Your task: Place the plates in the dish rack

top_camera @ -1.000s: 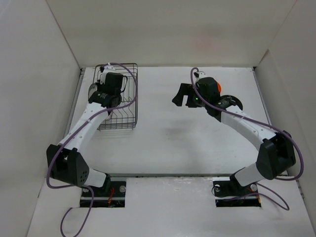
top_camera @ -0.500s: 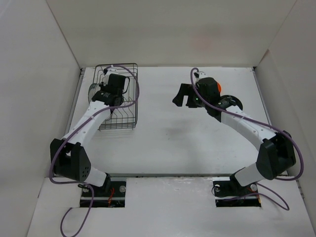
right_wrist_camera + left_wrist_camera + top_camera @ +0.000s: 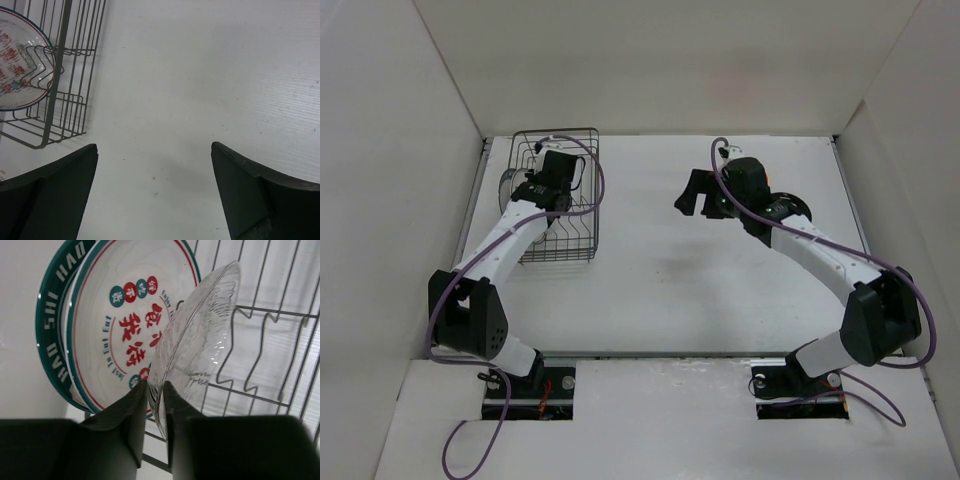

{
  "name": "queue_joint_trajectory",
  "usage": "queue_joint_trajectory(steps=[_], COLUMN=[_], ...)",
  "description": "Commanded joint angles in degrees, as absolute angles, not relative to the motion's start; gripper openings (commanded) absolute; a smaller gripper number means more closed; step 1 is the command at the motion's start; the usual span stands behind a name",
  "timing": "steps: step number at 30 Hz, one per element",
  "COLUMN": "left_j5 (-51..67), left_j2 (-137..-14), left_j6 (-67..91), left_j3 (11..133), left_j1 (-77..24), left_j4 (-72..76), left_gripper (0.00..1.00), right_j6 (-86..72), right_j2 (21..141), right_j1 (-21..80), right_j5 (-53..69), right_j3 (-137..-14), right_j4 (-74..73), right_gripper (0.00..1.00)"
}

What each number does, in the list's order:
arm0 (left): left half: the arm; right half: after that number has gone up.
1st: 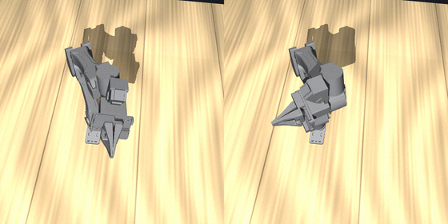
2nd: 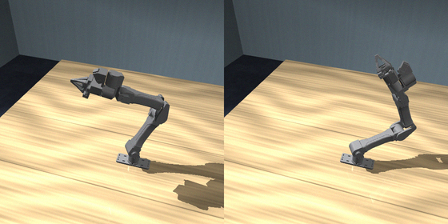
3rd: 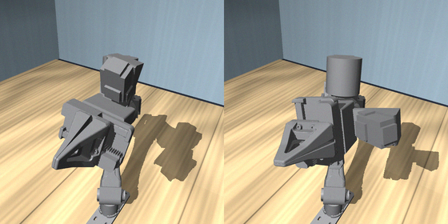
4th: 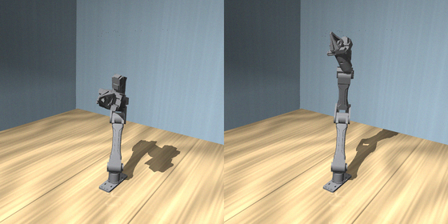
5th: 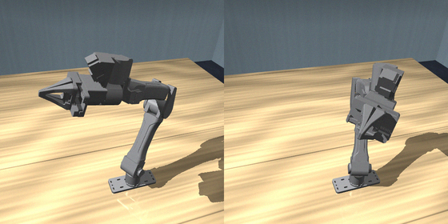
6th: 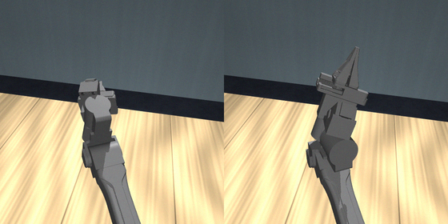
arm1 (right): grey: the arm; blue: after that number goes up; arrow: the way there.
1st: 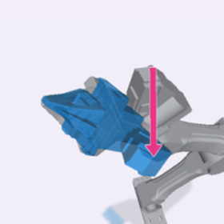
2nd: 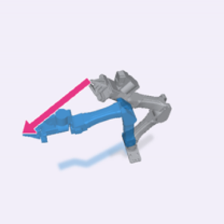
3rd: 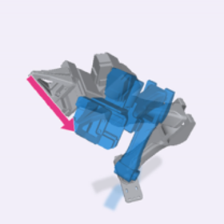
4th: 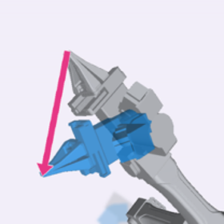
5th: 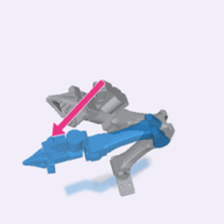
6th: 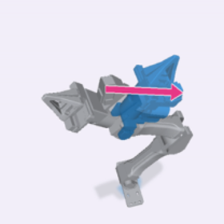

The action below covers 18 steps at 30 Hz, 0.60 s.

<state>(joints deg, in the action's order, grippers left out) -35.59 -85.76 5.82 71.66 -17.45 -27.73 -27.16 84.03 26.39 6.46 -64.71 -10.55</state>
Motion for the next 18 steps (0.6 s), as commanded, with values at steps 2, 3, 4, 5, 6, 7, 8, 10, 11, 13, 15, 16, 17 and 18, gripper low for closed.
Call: queue_joint_trajectory(steps=[2, 3, 4, 5, 6, 7, 8, 10, 11, 13, 15, 16, 17, 18], left_j5=[-32.52, -32.52, -31.74, -31.12, -31.11, -30.59, -29.98, -29.36, -27.88, -25.68, -22.87, -21.98, -21.10, -19.35], left_j2=[-84.99, -84.99, -84.99, -84.99, -84.99, -84.99, -84.47, -84.46, -83.94, -82.45, -80.52, -79.90, -79.20, -77.97], left_j6=[6.94, 6.42, 6.42, 6.42, 6.42, 6.42, 6.42, 5.89, 5.89, 4.49, 3.87, 3.87, 3.08, 1.95], left_j3=[71.89, 71.89, 72.42, 72.42, 72.42, 72.42, 72.42, 72.95, 73.56, 74.18, 75.32, 75.32, 76.02, 76.55], left_j1=[-17.49, -17.49, -16.97, -16.96, -16.96, -16.96, -16.96, -16.96, -16.96, -16.96, -16.96, -16.96, -16.96, -16.96], left_j4=[-27.94, -27.95, -27.95, -27.95, -27.95, -28.47, -28.48, -28.48, -29.00, -29.00, -29.53, -29.53, -29.53, -29.53], left_gripper=[0.25, 0.27, 0.32, 0.37, 0.43, 0.45, 0.45, 0.45, 0.46, 0.48, 0.69, 0.78, 0.86, 0.90], right_j6=[-26.37, -26.37, -26.37, -26.37, -26.37, -26.37, -26.37, -26.89, -26.89, -26.11, -24.09, -22.86, -21.11, -19.79], right_j2=[82.09, 82.09, 82.09, 82.09, 82.09, 82.70, 82.71, 83.31, 83.32, 83.85, 85.25, 85.78, 87.09, 87.88], right_j1=[26.02, 26.02, 26.02, 26.02, 26.02, 26.02, 26.02, 24.62, 24.09, 21.72, 17.78, 16.19, 14.69, 12.85], right_j5=[6.86, 6.86, 6.86, 6.86, 6.86, 6.33, 5.81, 4.31, 3.70, 3.08, 1.50, 0.80, 0.18, 0.70], right_j3=[-64.78, -64.78, -64.78, -64.78, -64.78, -64.78, -64.78, -64.17, -63.64, -63.63, -63.63, -64.24, -65.81, -66.61], right_j4=[-9.14, -9.14, -9.14, -9.14, -9.14, -9.14, -9.14, -8.62, -7.83, -7.04, -7.03, -7.03, -7.03, -7.03], right_gripper=[0.99, 0.99, 0.99, 0.99, 0.99, 0.99, 0.99, 0.99, 0.99, 0.99, 0.99, 0.99, 0.99, 0.99])
